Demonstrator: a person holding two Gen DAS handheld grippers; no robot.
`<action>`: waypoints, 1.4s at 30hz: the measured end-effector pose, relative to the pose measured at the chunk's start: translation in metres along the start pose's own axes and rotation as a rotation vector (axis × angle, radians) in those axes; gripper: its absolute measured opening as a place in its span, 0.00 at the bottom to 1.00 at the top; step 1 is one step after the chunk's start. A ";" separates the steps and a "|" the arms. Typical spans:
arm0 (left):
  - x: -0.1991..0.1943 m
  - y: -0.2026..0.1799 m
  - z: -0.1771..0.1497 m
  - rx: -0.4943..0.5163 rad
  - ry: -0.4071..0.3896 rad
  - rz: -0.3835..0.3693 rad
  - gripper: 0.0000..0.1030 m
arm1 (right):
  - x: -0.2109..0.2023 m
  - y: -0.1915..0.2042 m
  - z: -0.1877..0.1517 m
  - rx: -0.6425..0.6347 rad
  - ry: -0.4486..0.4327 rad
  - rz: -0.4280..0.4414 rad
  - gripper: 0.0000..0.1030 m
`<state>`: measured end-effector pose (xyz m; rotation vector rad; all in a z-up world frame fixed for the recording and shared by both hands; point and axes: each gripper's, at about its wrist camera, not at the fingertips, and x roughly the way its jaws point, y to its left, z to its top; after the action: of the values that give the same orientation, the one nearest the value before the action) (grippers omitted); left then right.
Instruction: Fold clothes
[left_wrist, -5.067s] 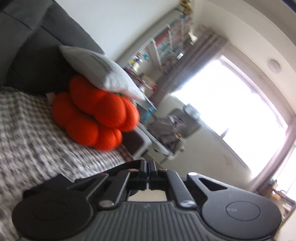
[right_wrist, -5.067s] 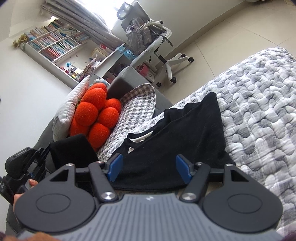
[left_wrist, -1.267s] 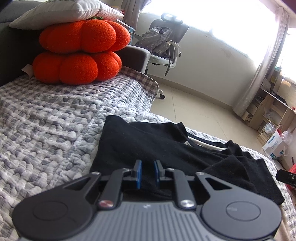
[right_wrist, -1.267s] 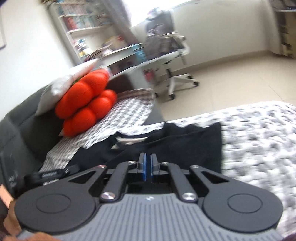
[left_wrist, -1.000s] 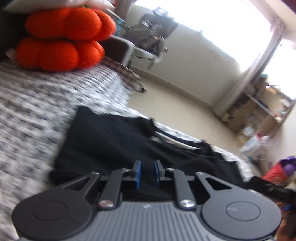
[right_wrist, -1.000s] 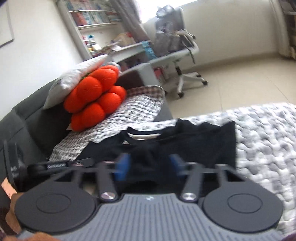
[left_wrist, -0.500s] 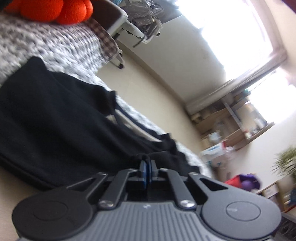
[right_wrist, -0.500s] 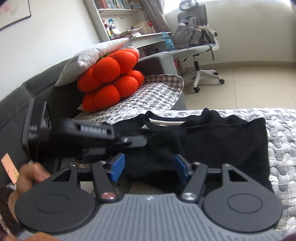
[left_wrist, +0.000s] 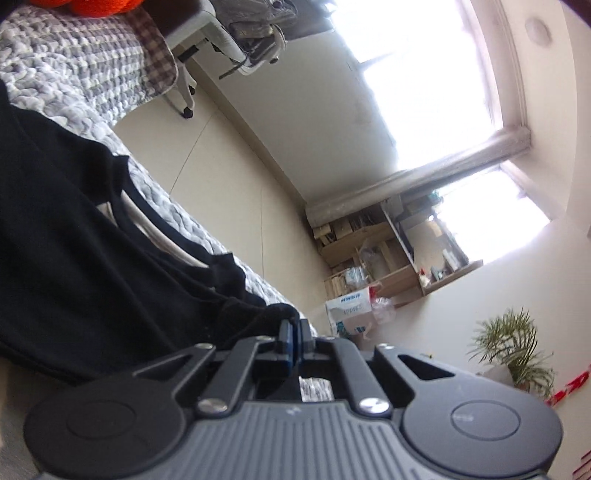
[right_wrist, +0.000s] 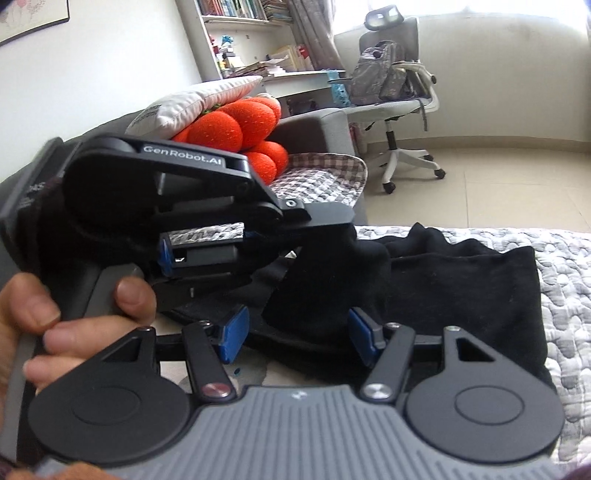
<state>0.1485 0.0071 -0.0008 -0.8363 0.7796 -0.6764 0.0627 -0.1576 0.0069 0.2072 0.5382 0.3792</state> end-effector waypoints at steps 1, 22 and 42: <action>0.000 -0.001 0.000 -0.001 0.010 -0.003 0.02 | 0.001 0.000 0.000 -0.002 -0.003 -0.013 0.61; -0.022 0.000 0.003 0.237 -0.073 0.244 0.04 | -0.014 -0.082 -0.001 0.428 -0.027 -0.109 0.14; -0.051 0.029 0.007 0.373 -0.068 0.445 0.04 | -0.024 -0.104 0.016 0.543 -0.054 -0.062 0.43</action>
<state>0.1327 0.0643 -0.0055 -0.3265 0.7178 -0.3741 0.0828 -0.2638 0.0011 0.7201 0.5848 0.1587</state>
